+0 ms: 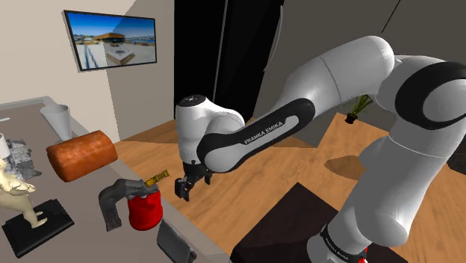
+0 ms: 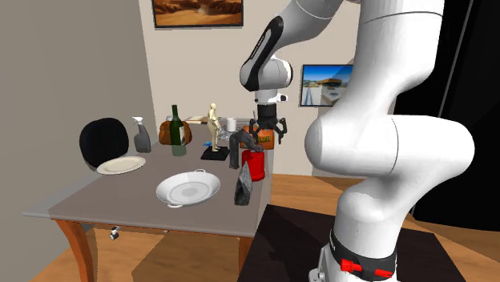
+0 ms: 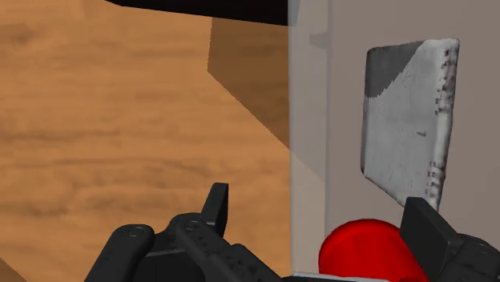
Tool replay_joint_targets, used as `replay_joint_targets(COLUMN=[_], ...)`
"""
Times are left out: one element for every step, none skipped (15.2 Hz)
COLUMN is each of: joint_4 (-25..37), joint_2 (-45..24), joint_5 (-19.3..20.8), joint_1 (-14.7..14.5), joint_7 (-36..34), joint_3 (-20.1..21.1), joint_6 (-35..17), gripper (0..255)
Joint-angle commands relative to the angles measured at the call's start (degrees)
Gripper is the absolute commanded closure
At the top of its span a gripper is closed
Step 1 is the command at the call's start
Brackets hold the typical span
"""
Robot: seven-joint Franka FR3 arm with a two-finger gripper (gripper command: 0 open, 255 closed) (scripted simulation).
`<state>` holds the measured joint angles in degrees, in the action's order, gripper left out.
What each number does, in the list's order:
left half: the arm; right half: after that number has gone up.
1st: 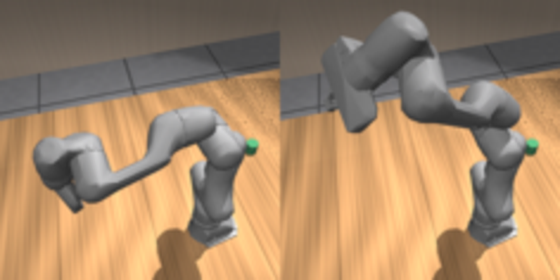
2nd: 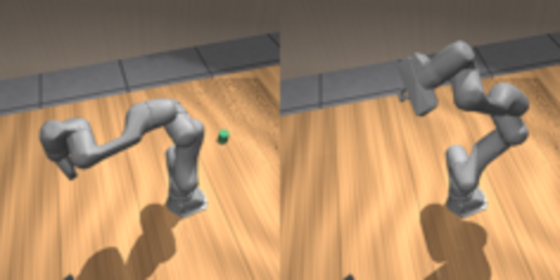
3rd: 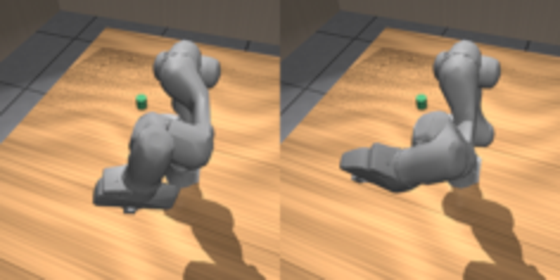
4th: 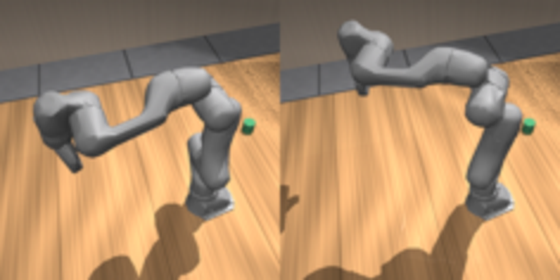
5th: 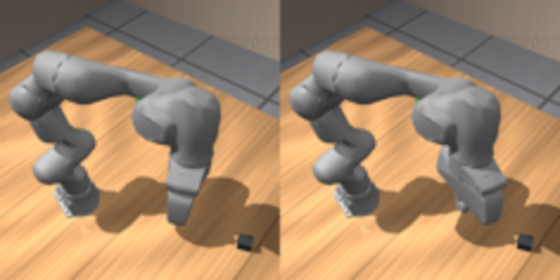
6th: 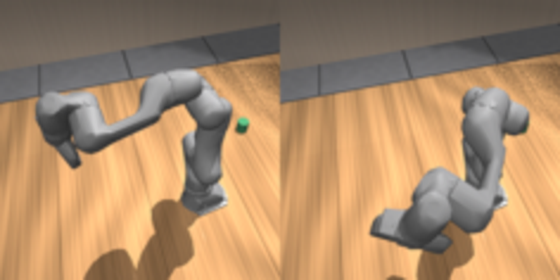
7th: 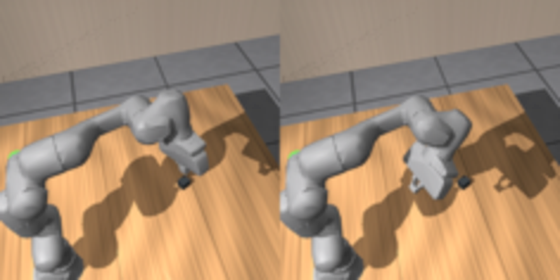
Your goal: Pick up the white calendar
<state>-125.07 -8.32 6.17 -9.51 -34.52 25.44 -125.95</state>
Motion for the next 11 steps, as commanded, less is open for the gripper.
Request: replay_joint_targets(joint_4=[3.12, 4.75, 6.45, 8.23, 10.07, 11.98, 13.97, 16.04, 18.18, 20.41, 21.71], joint_2=[-4.68, -6.98, -9.27, -11.55, -13.81, -16.06, -18.30, -20.54, -22.76, -25.00, -26.27], joint_5=[2.53, 3.73, 4.90, 6.00, 7.03, 8.00, 8.90, 9.73, 10.48, 11.17, 11.52], joint_1=[-1.43, -2.25, -3.13, -4.07, -5.06, -6.07, -7.11, -8.16, -9.24, -10.31, -10.93], joint_7=[-2.77, -4.00, -5.16, -6.24, -7.23, -8.15, -8.99, -9.74, -10.41, -11.01, -11.31], joint_3=[0.19, 0.11, -0.03, -0.25, -0.52, -0.81, -1.14, -1.48, -1.85, -2.20, -2.42], joint_6=[-0.70, -0.93, -1.09, -1.18, -1.21, -1.17, -1.08, -0.92, -0.71, -0.45, -0.27], gripper=[0, 0, 0, 0, 0, 0, 0, 0, 0, 0, 0])
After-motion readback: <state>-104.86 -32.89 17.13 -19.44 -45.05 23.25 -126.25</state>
